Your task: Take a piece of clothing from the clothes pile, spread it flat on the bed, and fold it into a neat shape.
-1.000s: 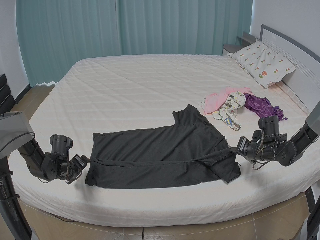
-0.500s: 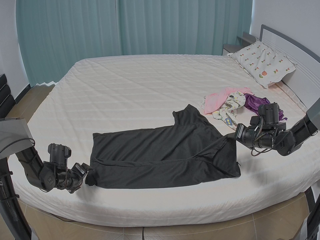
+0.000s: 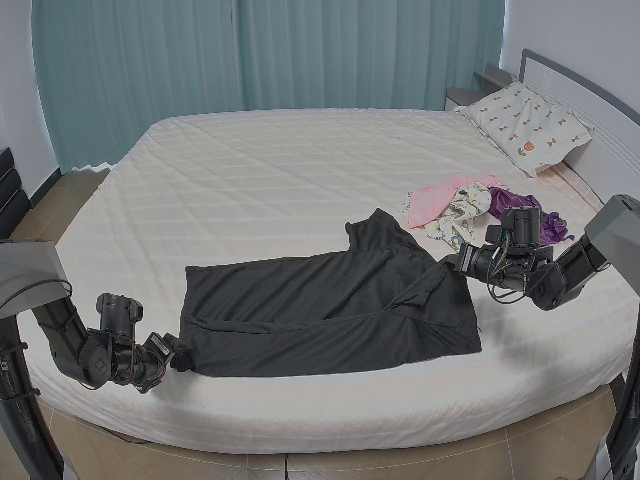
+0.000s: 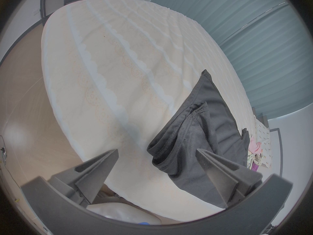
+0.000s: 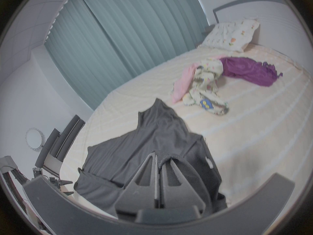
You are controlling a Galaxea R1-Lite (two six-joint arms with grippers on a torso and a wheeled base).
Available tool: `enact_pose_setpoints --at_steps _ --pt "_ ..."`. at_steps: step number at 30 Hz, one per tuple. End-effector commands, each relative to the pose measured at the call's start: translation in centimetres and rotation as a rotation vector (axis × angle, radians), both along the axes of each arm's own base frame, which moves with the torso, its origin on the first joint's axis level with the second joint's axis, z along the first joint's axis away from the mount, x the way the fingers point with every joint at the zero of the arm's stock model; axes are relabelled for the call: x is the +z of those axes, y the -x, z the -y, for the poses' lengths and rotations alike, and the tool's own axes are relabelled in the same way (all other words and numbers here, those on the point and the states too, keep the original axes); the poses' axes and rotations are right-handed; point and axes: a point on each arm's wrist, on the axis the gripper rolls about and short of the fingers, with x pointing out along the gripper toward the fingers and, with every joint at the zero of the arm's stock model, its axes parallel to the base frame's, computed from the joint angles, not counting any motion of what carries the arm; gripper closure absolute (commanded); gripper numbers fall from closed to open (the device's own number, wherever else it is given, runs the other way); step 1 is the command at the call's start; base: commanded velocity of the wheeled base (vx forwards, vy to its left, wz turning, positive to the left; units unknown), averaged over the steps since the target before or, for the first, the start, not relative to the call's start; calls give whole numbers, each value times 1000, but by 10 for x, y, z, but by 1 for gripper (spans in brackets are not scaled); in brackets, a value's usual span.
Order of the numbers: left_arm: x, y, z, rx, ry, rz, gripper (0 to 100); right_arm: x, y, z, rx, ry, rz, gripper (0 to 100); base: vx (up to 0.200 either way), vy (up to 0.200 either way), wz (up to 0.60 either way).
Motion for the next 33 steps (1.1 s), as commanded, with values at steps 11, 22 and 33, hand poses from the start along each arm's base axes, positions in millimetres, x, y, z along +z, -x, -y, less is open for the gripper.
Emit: enact_pose_setpoints --at_steps 11,22,33 --pt "-1 1 0 2 0 3 0 -38 -4 -6 51 83 56 100 0 0 0" --pt "-1 2 0 2 3 12 0 -9 37 2 38 -12 -46 100 0 0 0" --pt "-1 2 0 2 3 13 0 7 62 7 5 -89 -261 100 0 0 0"
